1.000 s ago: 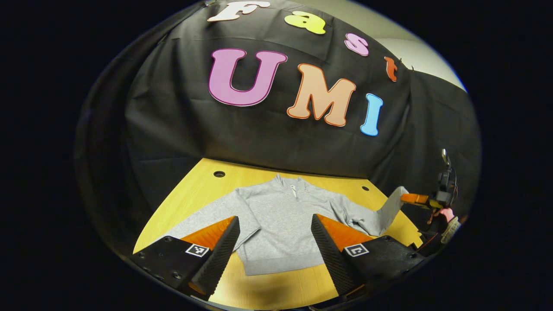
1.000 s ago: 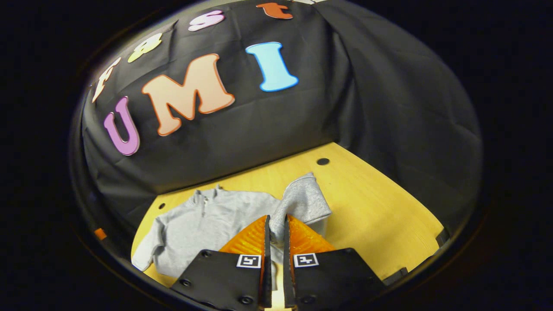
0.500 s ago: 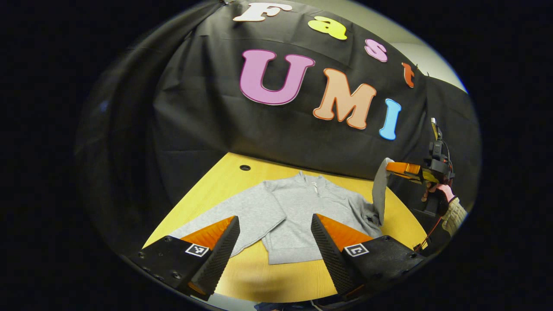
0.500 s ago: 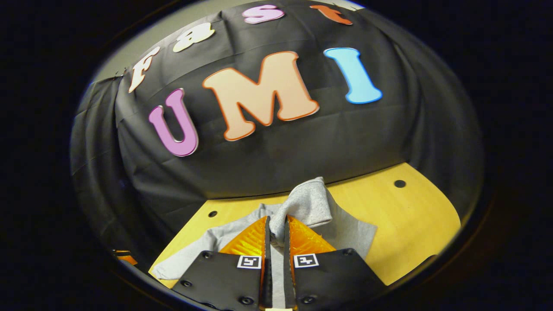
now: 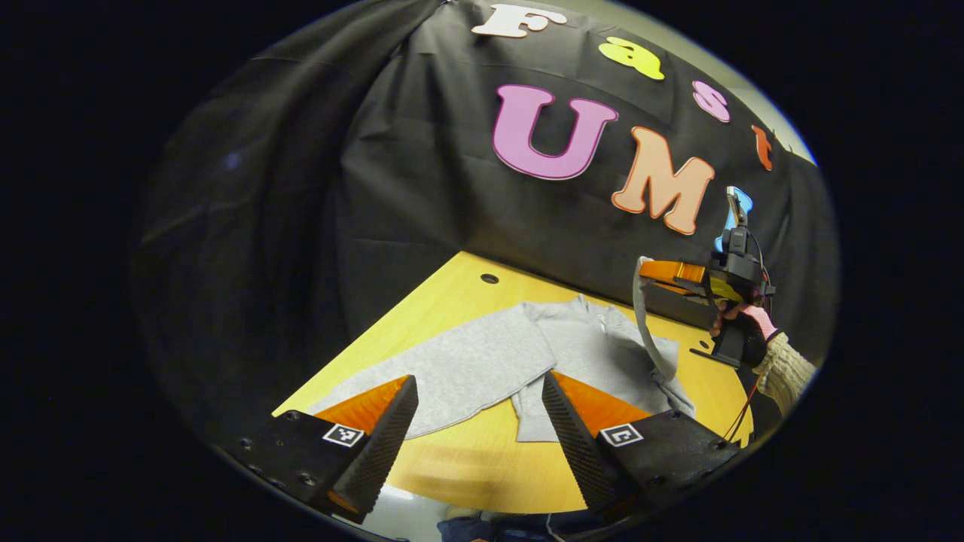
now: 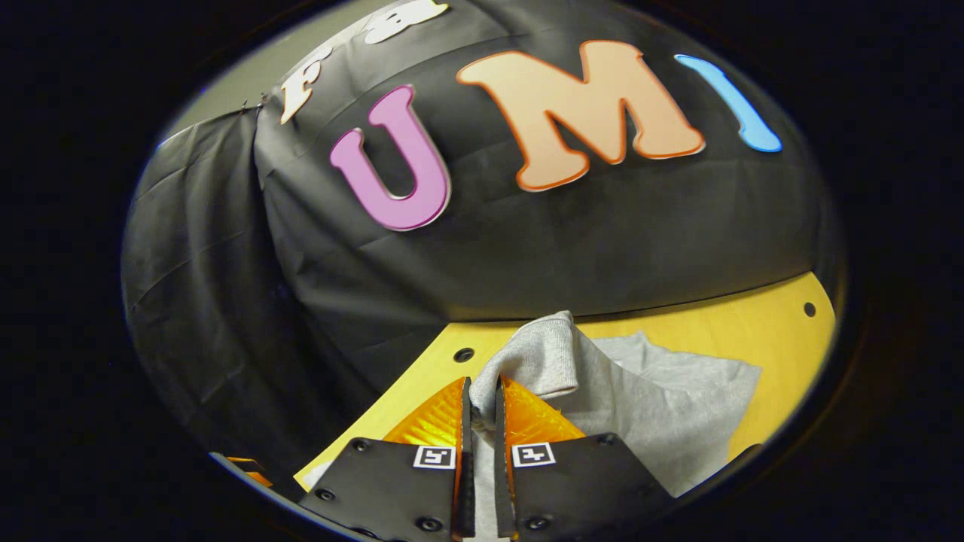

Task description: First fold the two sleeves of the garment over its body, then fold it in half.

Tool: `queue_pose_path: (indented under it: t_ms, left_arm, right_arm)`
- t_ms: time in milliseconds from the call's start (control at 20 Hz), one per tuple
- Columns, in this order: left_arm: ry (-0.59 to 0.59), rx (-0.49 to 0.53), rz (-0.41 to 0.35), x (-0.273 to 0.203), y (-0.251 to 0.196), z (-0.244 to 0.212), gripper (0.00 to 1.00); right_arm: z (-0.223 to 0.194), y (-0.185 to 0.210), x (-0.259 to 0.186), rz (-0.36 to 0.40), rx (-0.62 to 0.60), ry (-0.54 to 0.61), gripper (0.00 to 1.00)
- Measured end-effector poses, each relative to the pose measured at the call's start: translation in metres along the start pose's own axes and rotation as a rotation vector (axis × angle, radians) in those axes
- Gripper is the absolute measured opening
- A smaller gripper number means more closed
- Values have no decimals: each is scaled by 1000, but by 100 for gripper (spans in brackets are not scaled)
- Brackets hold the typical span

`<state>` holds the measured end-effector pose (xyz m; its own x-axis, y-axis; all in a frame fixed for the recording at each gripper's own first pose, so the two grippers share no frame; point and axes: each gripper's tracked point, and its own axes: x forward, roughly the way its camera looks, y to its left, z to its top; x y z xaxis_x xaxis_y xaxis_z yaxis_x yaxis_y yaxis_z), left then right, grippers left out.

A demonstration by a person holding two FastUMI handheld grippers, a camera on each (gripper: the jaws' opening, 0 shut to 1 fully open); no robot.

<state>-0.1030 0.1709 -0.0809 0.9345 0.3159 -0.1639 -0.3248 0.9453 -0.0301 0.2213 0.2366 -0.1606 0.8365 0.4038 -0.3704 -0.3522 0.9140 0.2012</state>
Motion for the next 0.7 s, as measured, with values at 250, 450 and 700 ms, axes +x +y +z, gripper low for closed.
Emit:
queue_pose_path:
  t_ms: [250, 450, 700]
  left_arm:
    - [14, -40, 105, 9, 39, -21, 97]
    - [40, -22, 182, 18, 72, -38, 98]
    - [92, -31, 261, 37, 97, -67, 98]
  right_arm:
    - [-54, 42, 59, 73, -95, 108, 13]
    - [-108, 51, 99, 87, -156, 188, 13]
    - [-118, 54, 100, 96, -186, 200, 25]
